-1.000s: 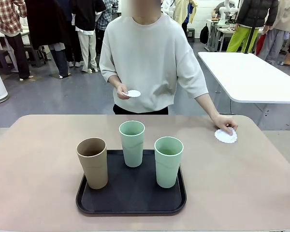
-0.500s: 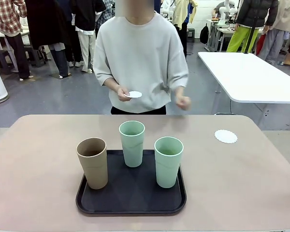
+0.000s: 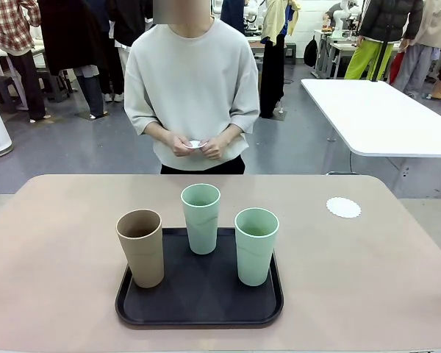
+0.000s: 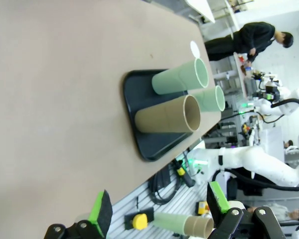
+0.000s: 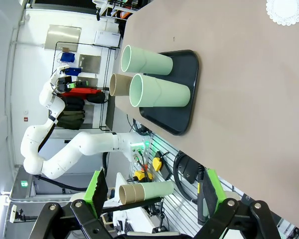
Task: Place coasters on the table and set cups on them.
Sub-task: Pick up one Reusable plastic cup and place it on a coaster set by the human.
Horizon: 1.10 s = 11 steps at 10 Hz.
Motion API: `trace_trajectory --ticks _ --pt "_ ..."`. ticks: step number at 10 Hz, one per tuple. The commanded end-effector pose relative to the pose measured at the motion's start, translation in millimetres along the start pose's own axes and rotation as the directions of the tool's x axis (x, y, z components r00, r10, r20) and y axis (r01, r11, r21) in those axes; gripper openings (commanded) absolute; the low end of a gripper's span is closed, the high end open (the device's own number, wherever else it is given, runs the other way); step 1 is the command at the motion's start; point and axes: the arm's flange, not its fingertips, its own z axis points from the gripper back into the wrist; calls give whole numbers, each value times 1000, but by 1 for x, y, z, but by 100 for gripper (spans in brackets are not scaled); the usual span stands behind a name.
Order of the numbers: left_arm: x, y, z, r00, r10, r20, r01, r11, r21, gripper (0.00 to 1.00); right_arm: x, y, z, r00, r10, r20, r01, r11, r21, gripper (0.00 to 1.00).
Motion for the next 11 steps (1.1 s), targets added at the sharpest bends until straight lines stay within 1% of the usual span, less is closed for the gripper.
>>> trace_trajectory --ticks 1,2,3,4,5,6,7,8,9,10,11 --pt "0 0 1 1000 -4 9 4 1000 -4 100 0 0 0 1000 0 0 0 1000 0 100" --pt "0 0 1 1000 -4 9 4 1000 -4 100 14 7 -13 987 145 -63 -149 986 -73 100" --pt "0 0 1 1000 -4 9 4 1000 -4 100 34 13 -31 967 223 -126 -240 960 -141 100" --pt "0 0 1 1000 -4 9 4 1000 -4 100 54 19 -53 936 310 -168 -341 917 -208 100" --pt "0 0 1 1000 -4 9 4 1000 -4 100 65 20 -73 896 394 -206 -435 874 -217 100" --pt "0 0 1 1000 -4 9 4 1000 -4 100 71 19 -94 851 476 -224 -519 828 -211 100" --pt "0 0 1 1000 -4 9 4 1000 -4 100 72 18 -115 809 557 -186 -586 790 -180 100" --pt "0 0 1 1000 -4 9 4 1000 -4 100 71 17 -139 759 630 -166 -651 743 -154 100" --pt "0 0 1 1000 -4 9 4 1000 -4 100 67 16 -158 696 700 -159 -718 682 -141 100" --pt "0 0 1 1000 -4 9 4 1000 -4 100 62 12 -175 660 735 -155 -752 644 -140 100" --pt "0 0 1 1000 -4 9 4 1000 -4 100 56 9 -188 635 758 -145 -772 621 -133 100"
